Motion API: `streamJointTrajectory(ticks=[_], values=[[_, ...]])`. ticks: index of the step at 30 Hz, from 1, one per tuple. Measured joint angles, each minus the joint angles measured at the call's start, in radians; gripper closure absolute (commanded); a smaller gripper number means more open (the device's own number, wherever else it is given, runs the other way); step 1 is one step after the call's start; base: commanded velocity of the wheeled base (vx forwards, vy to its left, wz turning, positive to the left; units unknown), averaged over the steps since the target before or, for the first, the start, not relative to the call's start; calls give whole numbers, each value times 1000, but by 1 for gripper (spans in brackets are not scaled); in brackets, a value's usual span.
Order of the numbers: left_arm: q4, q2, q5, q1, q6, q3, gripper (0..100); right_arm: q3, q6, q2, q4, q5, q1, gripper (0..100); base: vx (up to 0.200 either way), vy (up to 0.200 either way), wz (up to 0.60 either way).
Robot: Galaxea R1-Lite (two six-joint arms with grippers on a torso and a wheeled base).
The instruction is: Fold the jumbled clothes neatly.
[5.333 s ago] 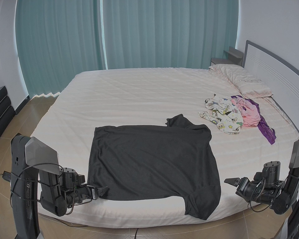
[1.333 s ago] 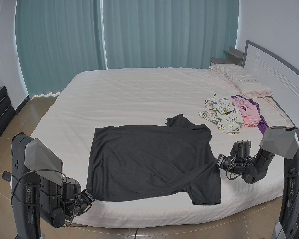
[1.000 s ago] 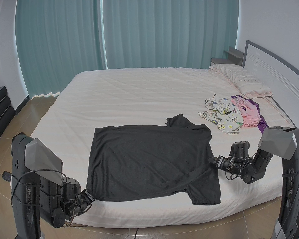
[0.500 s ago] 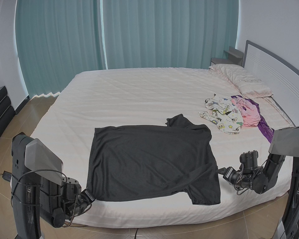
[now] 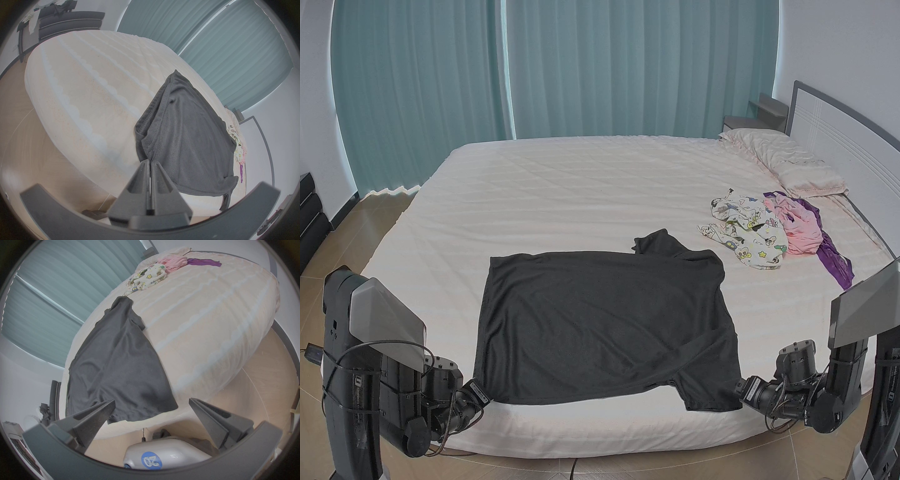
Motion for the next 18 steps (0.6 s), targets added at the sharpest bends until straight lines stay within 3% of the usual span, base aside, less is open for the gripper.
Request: streamJointTrajectory(ticks=[18], values=[[0,0,0,0,0,-1,100,10,-57,143,-171,-20,54,0,0,0,0]])
